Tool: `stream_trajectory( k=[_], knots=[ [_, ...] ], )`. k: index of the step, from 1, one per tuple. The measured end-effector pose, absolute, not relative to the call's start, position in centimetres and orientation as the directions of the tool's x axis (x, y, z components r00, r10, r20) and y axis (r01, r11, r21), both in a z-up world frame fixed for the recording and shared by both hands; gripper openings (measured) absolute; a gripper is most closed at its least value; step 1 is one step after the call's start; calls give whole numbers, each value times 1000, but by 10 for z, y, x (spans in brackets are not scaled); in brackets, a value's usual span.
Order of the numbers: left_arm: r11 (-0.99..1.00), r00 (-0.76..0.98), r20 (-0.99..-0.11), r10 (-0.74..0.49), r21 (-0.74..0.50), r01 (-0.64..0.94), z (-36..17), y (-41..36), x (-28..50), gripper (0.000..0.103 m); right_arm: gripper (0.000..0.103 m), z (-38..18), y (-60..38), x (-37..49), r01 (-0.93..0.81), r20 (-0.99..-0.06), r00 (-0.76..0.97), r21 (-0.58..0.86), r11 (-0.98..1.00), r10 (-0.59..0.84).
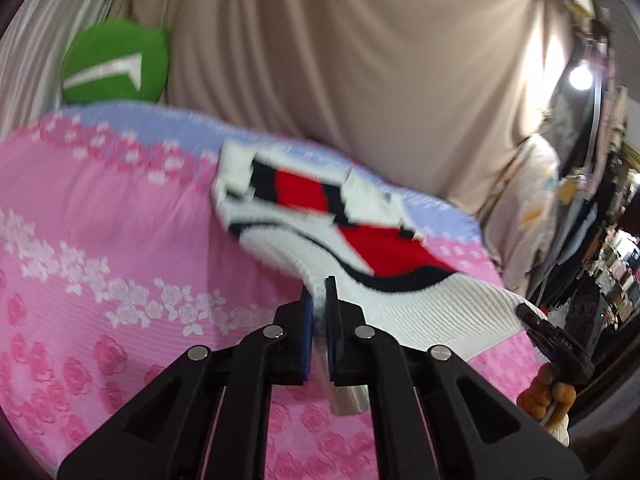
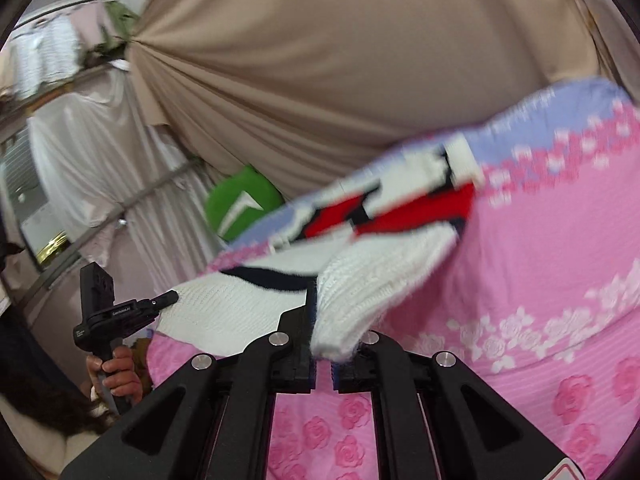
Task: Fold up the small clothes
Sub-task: 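Lift the hem with both grippers and fold it over toward the collar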
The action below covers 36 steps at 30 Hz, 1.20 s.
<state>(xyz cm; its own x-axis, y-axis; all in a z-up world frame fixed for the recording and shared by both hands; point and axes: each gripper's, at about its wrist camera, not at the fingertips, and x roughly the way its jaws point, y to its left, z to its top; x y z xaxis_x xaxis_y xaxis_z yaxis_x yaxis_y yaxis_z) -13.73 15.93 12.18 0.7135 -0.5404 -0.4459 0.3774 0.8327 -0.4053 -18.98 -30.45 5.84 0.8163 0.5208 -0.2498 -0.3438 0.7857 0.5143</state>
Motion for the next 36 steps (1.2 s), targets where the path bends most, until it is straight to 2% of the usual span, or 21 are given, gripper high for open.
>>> stream_trajectory(
  k=[4,7,9,12,15,21,24,27,31,33,36],
  knots=[
    [795,739,-324,-590,-394,462,160,173,-182,4,5,100,-300,-244,-470,-139,825,372,801,548],
    [789,770,-247,-588,-382,480,183,185,-199,4,5,121,-299,-266,-514,-78,822,326,794,564],
    [805,790,-237,-565,-369,465,190,189,-197,5,5,132,-301,-266,-546,-30,808,338,767,588],
    [832,793,-299,-531,-361,421,187,181,-162,5,5,130,-310,-235,-544,-12,799,409,732,601],
    [862,770,-408,-491,-351,364,171,165,-100,5,5,108,-323,-169,-451,-92,817,512,731,569],
    [937,708,-616,-345,-264,226,112,117,47,5,5,42,-357,-22,-158,-333,821,649,744,464],
    [960,667,-692,-276,-231,159,78,100,101,5,5,13,-365,33,-60,-420,788,674,736,450],
    [972,642,-731,-231,-198,125,54,93,130,5,5,-9,-365,71,-3,-490,750,669,743,445],
    [974,601,-768,-221,-200,103,21,95,152,7,5,-36,-367,94,39,-528,706,695,718,472],
    [967,607,-756,-246,-233,102,7,101,155,9,6,-41,-367,95,39,-532,696,699,714,482],
    [962,637,-725,-262,-251,111,7,101,151,11,13,-27,-370,78,-9,-463,762,692,722,452]
  ],
)
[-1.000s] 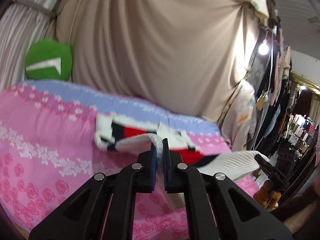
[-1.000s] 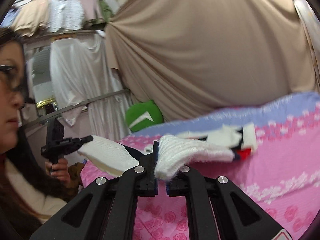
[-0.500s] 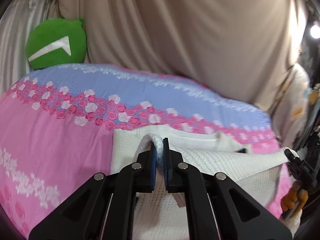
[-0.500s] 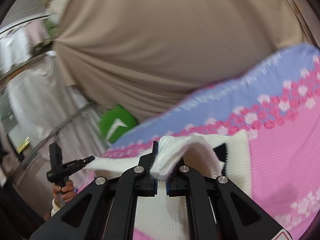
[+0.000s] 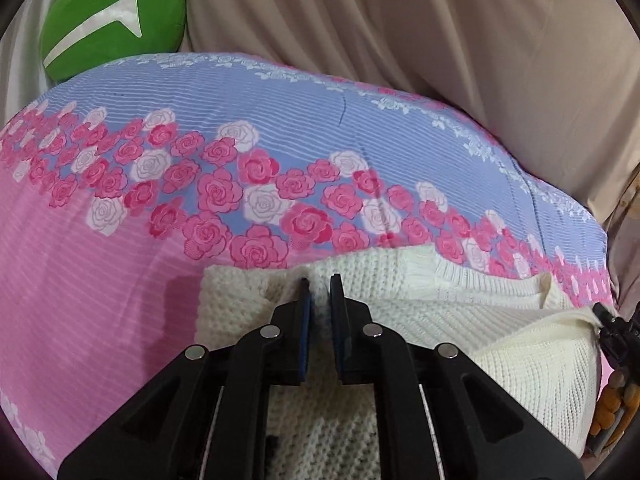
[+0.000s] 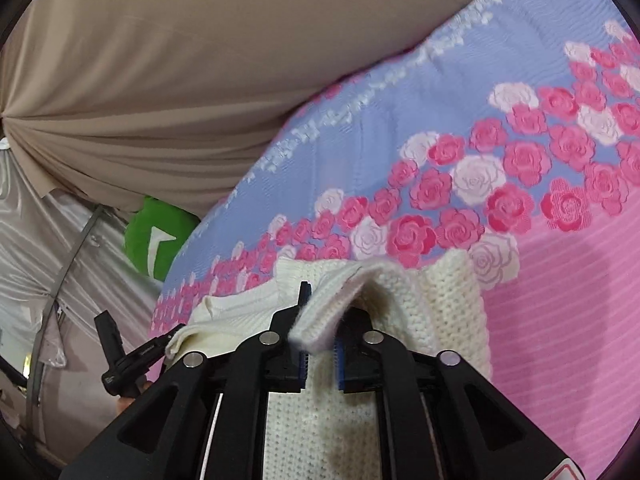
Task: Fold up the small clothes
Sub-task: 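Lift the hem with both grippers and fold it over toward the collar, then open both grippers and release the folded hem onto the sweater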
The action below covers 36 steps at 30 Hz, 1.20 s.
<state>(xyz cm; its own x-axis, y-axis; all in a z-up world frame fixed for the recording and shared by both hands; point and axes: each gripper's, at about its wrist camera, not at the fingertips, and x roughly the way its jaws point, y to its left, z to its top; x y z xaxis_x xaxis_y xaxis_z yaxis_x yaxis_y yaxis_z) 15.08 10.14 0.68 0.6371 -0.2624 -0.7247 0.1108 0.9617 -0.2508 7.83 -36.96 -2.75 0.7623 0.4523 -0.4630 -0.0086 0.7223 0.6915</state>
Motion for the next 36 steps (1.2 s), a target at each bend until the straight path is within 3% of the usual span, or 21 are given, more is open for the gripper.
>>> stream_trajectory(
  k=[1,2,3,4,5,6,8,11,17,19,20,21,22,23,26,29,34,36],
  knots=[
    [961,647,-715,-265,-252,115,10,102,147,12,17,-17,-373,64,-23,-407,817,684,729,408],
    [959,654,-707,-269,-258,115,14,103,144,13,28,-9,-376,51,-24,-360,861,677,736,359],
    [954,666,-691,-281,-276,116,20,108,135,25,46,1,-379,36,-10,-320,899,669,743,299],
    [954,684,-676,-276,-281,107,28,111,128,35,52,11,-384,19,3,-287,924,663,748,251],
    [958,711,-657,-253,-274,87,35,118,117,63,54,19,-386,7,6,-277,931,661,750,236],
    [963,751,-623,-219,-261,64,47,127,101,73,54,24,-388,-4,5,-283,929,657,754,241],
    [973,779,-599,-185,-223,59,60,139,76,73,54,25,-385,-30,22,-333,910,633,774,246],
    [980,734,-658,-168,-189,55,58,155,44,75,54,5,-373,-72,56,-438,858,597,800,267],
    [943,540,-779,-317,-322,89,8,166,2,75,59,-31,-341,-124,33,-548,764,560,828,340],
    [940,522,-789,-325,-330,86,-2,161,1,70,60,-38,-329,-122,20,-569,739,554,832,361],
    [942,516,-795,-317,-326,77,-5,160,2,62,60,-40,-324,-118,25,-584,728,546,838,359],
    [948,521,-799,-300,-311,68,-5,159,3,54,50,-41,-320,-115,32,-601,720,528,849,347],
    [954,528,-803,-278,-294,56,-3,159,3,43,18,-40,-315,-113,32,-614,720,497,867,325],
    [956,528,-805,-272,-289,52,0,162,2,29,13,-36,-313,-113,29,-617,721,480,877,314],
    [952,551,-785,-283,-300,62,19,177,-11,10,11,-9,-326,-133,17,-546,779,510,860,309],
    [962,552,-794,-254,-268,58,26,187,-26,10,5,0,-340,-151,65,-570,782,478,876,253],
    [966,500,-834,-234,-257,24,-4,192,-30,10,0,-43,-350,-156,195,-727,668,378,905,160],
    [964,521,-820,-236,-266,16,2,194,-33,15,1,-44,-356,-158,207,-708,687,405,891,162]
  ],
)
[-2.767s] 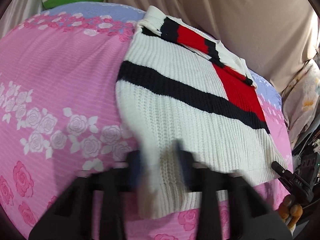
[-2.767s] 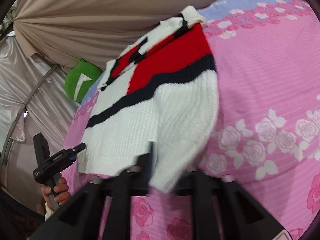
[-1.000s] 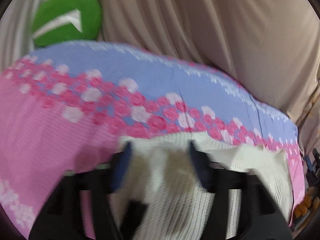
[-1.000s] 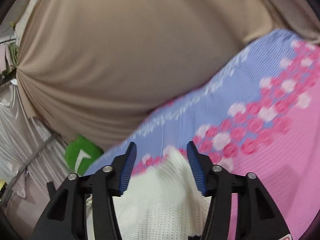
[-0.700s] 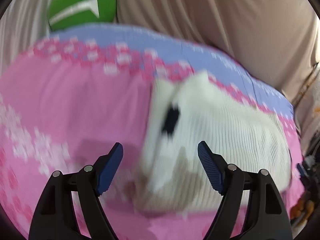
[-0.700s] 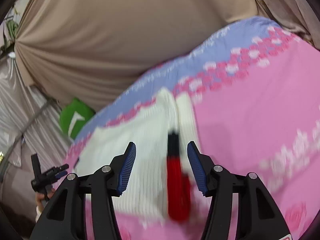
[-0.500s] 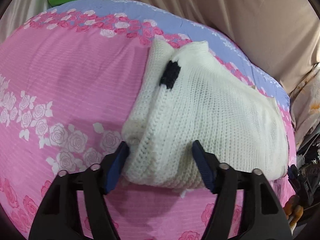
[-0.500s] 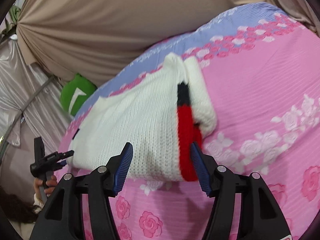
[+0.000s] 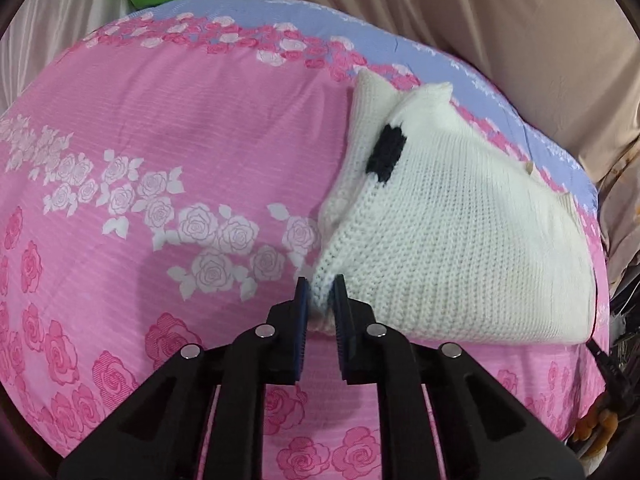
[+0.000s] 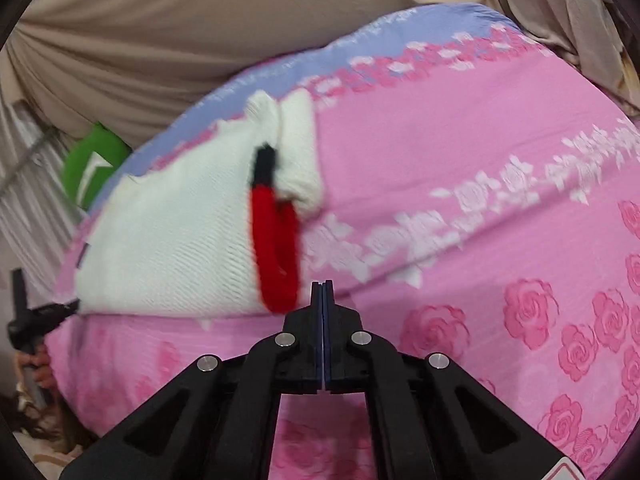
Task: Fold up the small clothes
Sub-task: 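Open both grippers and release the folded hem onto the sweater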
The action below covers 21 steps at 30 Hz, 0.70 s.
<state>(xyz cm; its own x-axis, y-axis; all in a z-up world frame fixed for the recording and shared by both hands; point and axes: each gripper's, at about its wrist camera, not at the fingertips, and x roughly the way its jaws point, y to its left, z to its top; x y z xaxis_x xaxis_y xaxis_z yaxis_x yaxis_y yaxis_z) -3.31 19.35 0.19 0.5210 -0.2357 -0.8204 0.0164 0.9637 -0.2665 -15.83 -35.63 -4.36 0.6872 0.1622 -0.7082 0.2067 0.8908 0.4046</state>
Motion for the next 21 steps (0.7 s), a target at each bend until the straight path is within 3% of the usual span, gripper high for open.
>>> stream_trajectory(
  k=[2,4,5,6,7,9,11,16,18,19,20,21],
  knots=[
    [962,568,-789,-236,-274,18,23,195,-36,16,5,-25,-360,-158,182,-655,735,438,880,174],
    [966,638,-738,-222,-254,42,51,193,-34,33,15,0,-355,-147,146,-617,772,402,904,151],
    [966,671,-705,-230,-250,68,66,189,-30,53,17,13,-351,-138,127,-601,786,384,914,144],
    [966,691,-684,-232,-246,81,76,184,-25,63,27,22,-348,-127,106,-582,800,379,919,147],
    [965,711,-661,-240,-240,102,87,175,-16,66,45,31,-344,-112,74,-560,812,378,923,165],
    [964,725,-638,-259,-219,152,97,151,11,77,64,43,-334,-79,36,-530,830,361,932,173],
    [965,718,-644,-263,-191,182,93,127,40,83,66,44,-323,-37,13,-542,820,338,941,183],
    [967,613,-749,-251,-170,187,44,84,126,83,66,17,-312,48,66,-642,750,310,948,157],
    [967,575,-778,-252,-179,183,24,80,147,79,66,1,-310,72,89,-688,710,295,951,147],
    [969,562,-790,-243,-177,170,16,81,151,73,65,-9,-310,82,108,-716,683,293,950,143],
    [969,550,-799,-243,-180,167,11,82,156,52,60,-17,-309,89,115,-739,658,290,950,145],
    [967,534,-808,-250,-184,173,6,82,160,29,23,-20,-307,91,105,-744,650,285,953,151]
  ],
)
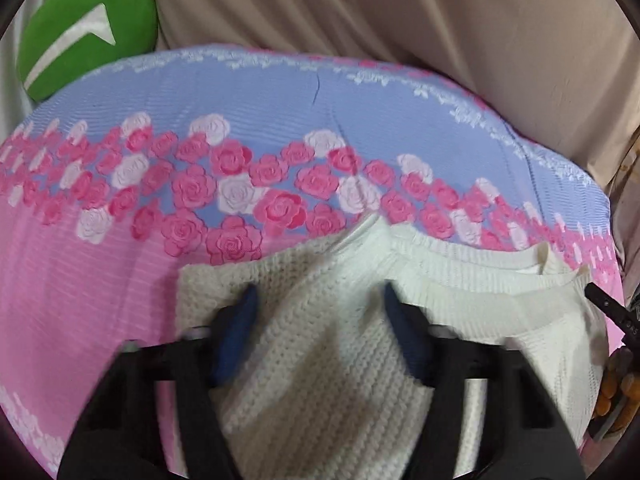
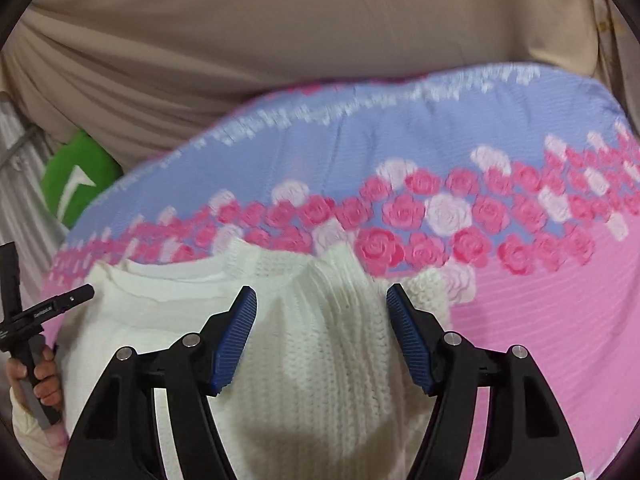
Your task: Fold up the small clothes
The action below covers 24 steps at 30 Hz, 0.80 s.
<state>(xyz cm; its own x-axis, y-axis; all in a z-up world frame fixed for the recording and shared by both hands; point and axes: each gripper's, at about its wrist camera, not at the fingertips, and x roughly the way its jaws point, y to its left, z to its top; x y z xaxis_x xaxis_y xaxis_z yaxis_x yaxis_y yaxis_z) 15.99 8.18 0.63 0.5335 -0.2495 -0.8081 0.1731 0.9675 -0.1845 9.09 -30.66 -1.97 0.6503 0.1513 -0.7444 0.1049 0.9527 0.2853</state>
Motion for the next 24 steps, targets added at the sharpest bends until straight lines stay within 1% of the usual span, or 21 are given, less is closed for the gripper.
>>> stream_trajectory(
  k=[1,2,4,5,6,7,8,10,11,12,14,15,17,18,19,20,21,23,24],
  knots=[
    [965,526,-810,-259,-196,174,4,83,160,17,8,-19,-304,90,85,-741,652,285,955,163],
    [961,527,-804,-276,-214,177,5,85,160,8,8,-12,-304,84,68,-703,690,303,951,175],
    [961,578,-768,-275,-212,176,19,91,154,7,7,10,-304,65,13,-597,777,331,944,199],
    [964,608,-748,-267,-202,175,27,92,151,7,7,21,-306,57,7,-558,807,337,942,193],
    [967,631,-733,-255,-192,167,32,94,149,7,7,27,-309,53,15,-537,823,342,940,182],
    [971,645,-726,-240,-179,159,33,96,149,7,7,27,-316,52,34,-537,827,342,939,166],
    [974,643,-731,-228,-168,154,30,96,152,7,7,20,-322,57,64,-566,812,329,942,142],
    [976,583,-783,-216,-169,134,2,96,167,8,7,-15,-335,76,146,-681,725,301,942,105],
    [976,593,-775,-219,-174,133,-3,96,169,8,7,-35,-338,86,159,-737,663,311,937,132],
    [980,606,-770,-197,-146,133,0,92,168,8,6,-37,-341,86,155,-732,663,341,927,158],
    [985,619,-767,-169,-110,132,3,88,166,11,7,-18,-340,79,149,-704,698,323,935,131],
    [987,625,-765,-154,-94,128,3,88,164,11,10,-10,-338,72,160,-677,729,315,935,103],
    [989,647,-748,-147,-97,113,13,91,153,13,18,6,-330,52,186,-626,778,297,937,44],
    [989,670,-728,-147,-97,111,24,93,140,12,18,15,-323,43,159,-603,796,296,942,55],
    [989,690,-709,-147,-91,118,35,91,128,12,18,25,-310,29,106,-574,813,305,947,93],
    [987,712,-684,-155,-81,138,47,86,112,16,18,32,-294,17,44,-550,823,311,949,142],
    [983,728,-663,-172,-68,171,58,78,95,23,18,35,-277,13,-13,-546,816,310,951,189],
    [965,720,-654,-234,-66,254,72,57,66,34,18,30,-228,2,-158,-578,755,299,941,310],
    [945,692,-665,-281,-68,319,72,42,52,34,18,22,-201,-3,-237,-599,702,314,919,385]
  ],
)
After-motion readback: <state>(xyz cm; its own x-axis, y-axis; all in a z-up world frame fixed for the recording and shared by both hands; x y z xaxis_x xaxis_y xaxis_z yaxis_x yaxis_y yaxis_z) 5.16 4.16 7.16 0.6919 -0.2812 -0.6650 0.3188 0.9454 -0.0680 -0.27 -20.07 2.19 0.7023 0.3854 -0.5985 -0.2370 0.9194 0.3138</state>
